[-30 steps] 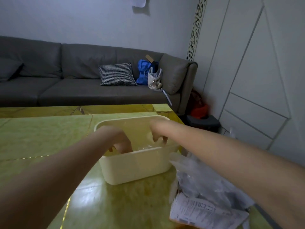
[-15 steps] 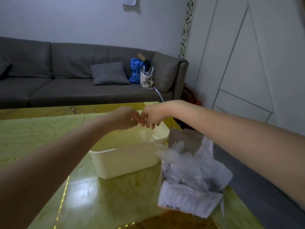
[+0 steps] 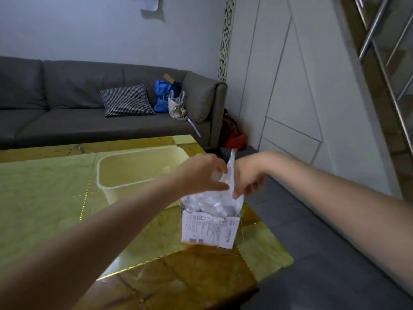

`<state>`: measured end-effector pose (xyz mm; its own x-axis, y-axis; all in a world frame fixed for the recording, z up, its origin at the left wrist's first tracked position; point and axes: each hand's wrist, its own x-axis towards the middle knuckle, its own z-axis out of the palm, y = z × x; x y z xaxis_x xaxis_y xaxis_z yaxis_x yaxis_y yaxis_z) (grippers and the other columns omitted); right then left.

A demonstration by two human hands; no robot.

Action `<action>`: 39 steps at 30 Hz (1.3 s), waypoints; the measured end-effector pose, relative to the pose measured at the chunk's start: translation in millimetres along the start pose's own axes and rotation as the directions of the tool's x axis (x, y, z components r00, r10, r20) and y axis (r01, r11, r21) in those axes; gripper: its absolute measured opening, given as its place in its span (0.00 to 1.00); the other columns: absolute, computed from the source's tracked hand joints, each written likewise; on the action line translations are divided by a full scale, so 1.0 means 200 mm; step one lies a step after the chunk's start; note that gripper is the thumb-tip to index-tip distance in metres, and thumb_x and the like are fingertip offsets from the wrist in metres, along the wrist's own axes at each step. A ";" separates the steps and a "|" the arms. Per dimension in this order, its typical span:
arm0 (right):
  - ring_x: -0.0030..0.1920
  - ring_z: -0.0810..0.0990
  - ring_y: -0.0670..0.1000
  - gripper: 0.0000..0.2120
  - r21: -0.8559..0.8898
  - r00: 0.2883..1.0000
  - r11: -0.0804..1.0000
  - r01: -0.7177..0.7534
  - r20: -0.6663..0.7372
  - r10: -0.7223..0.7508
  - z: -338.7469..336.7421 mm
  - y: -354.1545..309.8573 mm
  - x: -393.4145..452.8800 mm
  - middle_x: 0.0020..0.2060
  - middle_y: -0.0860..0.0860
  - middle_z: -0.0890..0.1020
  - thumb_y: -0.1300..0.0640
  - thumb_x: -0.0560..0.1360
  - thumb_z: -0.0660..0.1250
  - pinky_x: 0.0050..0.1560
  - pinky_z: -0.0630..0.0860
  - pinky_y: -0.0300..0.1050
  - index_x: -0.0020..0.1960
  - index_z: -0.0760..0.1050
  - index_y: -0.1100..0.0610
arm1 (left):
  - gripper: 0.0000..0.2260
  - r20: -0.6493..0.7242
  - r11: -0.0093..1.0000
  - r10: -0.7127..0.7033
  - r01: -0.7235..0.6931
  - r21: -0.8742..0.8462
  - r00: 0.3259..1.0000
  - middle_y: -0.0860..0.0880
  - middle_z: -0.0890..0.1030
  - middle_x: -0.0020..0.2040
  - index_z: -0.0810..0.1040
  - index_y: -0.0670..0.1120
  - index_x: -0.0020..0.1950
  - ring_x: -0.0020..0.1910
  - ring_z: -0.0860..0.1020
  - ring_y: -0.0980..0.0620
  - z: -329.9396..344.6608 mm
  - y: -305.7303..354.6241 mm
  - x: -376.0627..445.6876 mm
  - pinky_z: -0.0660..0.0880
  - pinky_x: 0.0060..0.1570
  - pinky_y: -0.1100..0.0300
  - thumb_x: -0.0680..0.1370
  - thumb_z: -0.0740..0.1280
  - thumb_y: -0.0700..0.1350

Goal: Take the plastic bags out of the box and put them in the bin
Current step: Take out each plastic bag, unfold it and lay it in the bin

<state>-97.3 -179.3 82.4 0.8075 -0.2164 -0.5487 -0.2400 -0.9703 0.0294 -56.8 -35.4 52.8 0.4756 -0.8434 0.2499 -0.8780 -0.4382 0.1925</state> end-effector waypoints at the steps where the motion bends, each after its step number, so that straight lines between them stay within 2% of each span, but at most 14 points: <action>1: 0.30 0.78 0.48 0.08 0.027 0.999 0.999 0.024 -0.034 -0.023 0.04 -0.01 0.01 0.32 0.52 0.80 0.56 0.73 0.71 0.33 0.75 0.39 0.44 0.76 0.61 | 0.17 -0.009 0.997 -0.002 0.003 0.073 1.000 0.51 0.79 0.56 0.75 0.49 0.61 0.48 0.76 0.54 0.04 0.03 0.01 0.74 0.49 0.61 0.73 0.69 0.51; 5: 0.19 0.73 0.44 0.07 0.111 0.949 0.989 0.095 -0.310 -0.057 0.02 0.01 0.01 0.19 0.50 0.75 0.64 0.70 0.72 0.24 0.71 0.36 0.35 0.76 0.63 | 0.17 -0.091 0.979 -0.140 0.151 0.136 0.986 0.50 0.79 0.58 0.71 0.49 0.65 0.51 0.79 0.50 0.13 0.09 0.02 0.76 0.50 0.55 0.76 0.67 0.46; 7: 0.22 0.74 0.46 0.09 0.181 0.919 0.969 0.166 -0.385 -0.086 -0.02 0.01 -0.01 0.26 0.53 0.78 0.60 0.69 0.75 0.28 0.72 0.36 0.42 0.81 0.66 | 0.18 -0.072 0.961 -0.243 0.230 -0.153 0.967 0.49 0.79 0.57 0.71 0.46 0.65 0.37 0.80 0.54 0.13 0.09 0.02 0.78 0.37 0.62 0.76 0.67 0.42; 10: 0.21 0.72 0.46 0.12 0.243 0.891 0.944 0.224 -0.444 -0.097 -0.04 0.02 0.00 0.33 0.56 0.79 0.55 0.69 0.75 0.28 0.72 0.37 0.35 0.77 0.62 | 0.12 0.047 0.739 -0.321 0.281 -0.612 0.946 0.43 0.80 0.50 0.75 0.40 0.58 0.28 0.79 0.60 0.11 0.08 0.03 0.78 0.31 0.66 0.75 0.67 0.36; 14: 0.23 0.71 0.46 0.18 0.347 0.888 0.891 0.291 -0.445 -0.117 -0.02 0.01 0.03 0.27 0.54 0.76 0.56 0.73 0.70 0.27 0.70 0.36 0.28 0.69 0.59 | 0.10 0.042 0.685 -0.366 0.300 -0.663 0.930 0.47 0.80 0.36 0.78 0.38 0.53 0.28 0.78 0.61 0.12 0.05 0.03 0.78 0.35 0.67 0.74 0.69 0.40; 18: 0.26 0.69 0.47 0.22 0.552 0.914 0.769 0.323 -0.393 -0.103 -0.01 0.03 0.03 0.25 0.52 0.72 0.50 0.70 0.74 0.28 0.67 0.37 0.27 0.66 0.58 | 0.09 0.045 0.664 -0.427 0.347 -0.663 0.903 0.46 0.81 0.34 0.79 0.38 0.53 0.26 0.79 0.61 0.12 0.02 0.02 0.78 0.32 0.69 0.75 0.69 0.39; 22: 0.32 0.75 0.50 0.20 0.706 0.941 0.641 0.301 -0.331 -0.076 -0.02 0.12 0.05 0.23 0.51 0.75 0.62 0.70 0.74 0.31 0.72 0.38 0.28 0.64 0.58 | 0.03 0.000 0.798 -0.445 0.397 -0.454 0.896 0.44 0.82 0.37 0.79 0.40 0.42 0.36 0.82 0.49 0.16 -0.04 -0.01 0.78 0.38 0.60 0.75 0.68 0.39; 24: 0.40 0.80 0.54 0.17 0.756 0.952 0.588 0.287 -0.294 -0.087 -0.04 0.17 0.05 0.29 0.53 0.80 0.67 0.71 0.72 0.37 0.78 0.39 0.30 0.66 0.58 | 0.04 -0.014 0.834 -0.453 0.418 -0.360 0.892 0.43 0.83 0.40 0.80 0.39 0.46 0.34 0.81 0.52 0.20 -0.06 -0.04 0.78 0.41 0.58 0.75 0.68 0.40; 27: 0.56 0.78 0.55 0.08 0.708 0.976 0.671 0.219 -0.163 -0.146 -0.03 0.17 0.02 0.53 0.53 0.80 0.57 0.71 0.73 0.54 0.78 0.47 0.45 0.76 0.56 | 0.05 0.010 0.777 -0.485 0.436 -0.453 0.875 0.47 0.81 0.35 0.80 0.39 0.49 0.26 0.77 0.61 0.22 -0.07 -0.04 0.78 0.37 0.63 0.75 0.68 0.40; 28: 0.59 0.77 0.54 0.13 0.668 0.980 0.717 0.199 -0.121 -0.159 0.00 0.15 0.03 0.58 0.53 0.78 0.55 0.70 0.74 0.57 0.77 0.48 0.53 0.76 0.56 | 0.06 0.024 0.760 -0.498 0.450 -0.469 0.867 0.47 0.80 0.34 0.80 0.39 0.49 0.27 0.77 0.60 0.22 -0.08 -0.04 0.78 0.37 0.62 0.76 0.67 0.39; 31: 0.50 0.77 0.49 0.17 0.570 0.969 0.790 0.224 -0.214 -0.120 0.08 0.09 0.09 0.51 0.53 0.80 0.57 0.70 0.74 0.45 0.76 0.41 0.56 0.78 0.61 | 0.09 -0.029 0.772 -0.494 0.424 -0.473 0.869 0.47 0.80 0.38 0.77 0.38 0.53 0.34 0.79 0.52 0.21 -0.06 -0.02 0.75 0.35 0.64 0.75 0.68 0.40; 34: 0.33 0.72 0.47 0.03 0.639 0.915 0.716 0.281 -0.403 -0.001 0.08 0.07 0.13 0.34 0.53 0.75 0.62 0.72 0.71 0.28 0.68 0.37 0.43 0.78 0.61 | 0.23 -0.168 0.948 -0.318 0.318 -0.027 0.933 0.45 0.71 0.59 0.66 0.43 0.65 0.47 0.78 0.47 0.20 -0.05 -0.05 0.77 0.45 0.59 0.73 0.70 0.46; 36: 0.29 0.72 0.48 0.06 0.719 0.913 0.639 0.273 -0.403 0.063 0.06 0.08 0.15 0.32 0.53 0.76 0.65 0.75 0.66 0.26 0.68 0.37 0.40 0.75 0.60 | 0.32 -0.192 0.935 -0.113 0.170 0.312 0.975 0.43 0.65 0.64 0.57 0.46 0.68 0.50 0.78 0.46 0.22 -0.05 -0.09 0.78 0.45 0.60 0.71 0.72 0.48; 39: 0.30 0.75 0.50 0.03 0.733 0.952 0.643 0.223 -0.306 0.019 0.06 0.07 0.13 0.34 0.54 0.76 0.66 0.77 0.63 0.30 0.73 0.40 0.46 0.75 0.63 | 0.44 -0.174 0.846 0.141 -0.028 0.532 0.974 0.41 0.72 0.59 0.63 0.50 0.67 0.46 0.78 0.44 0.26 -0.08 -0.11 0.80 0.32 0.56 0.56 0.80 0.43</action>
<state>-85.8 -198.1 58.1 0.9290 -0.2574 -0.2658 -0.3690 -0.5928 -0.7158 -56.1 -25.5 -4.4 0.3485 -0.8296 0.4362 -0.7842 -0.5130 -0.3492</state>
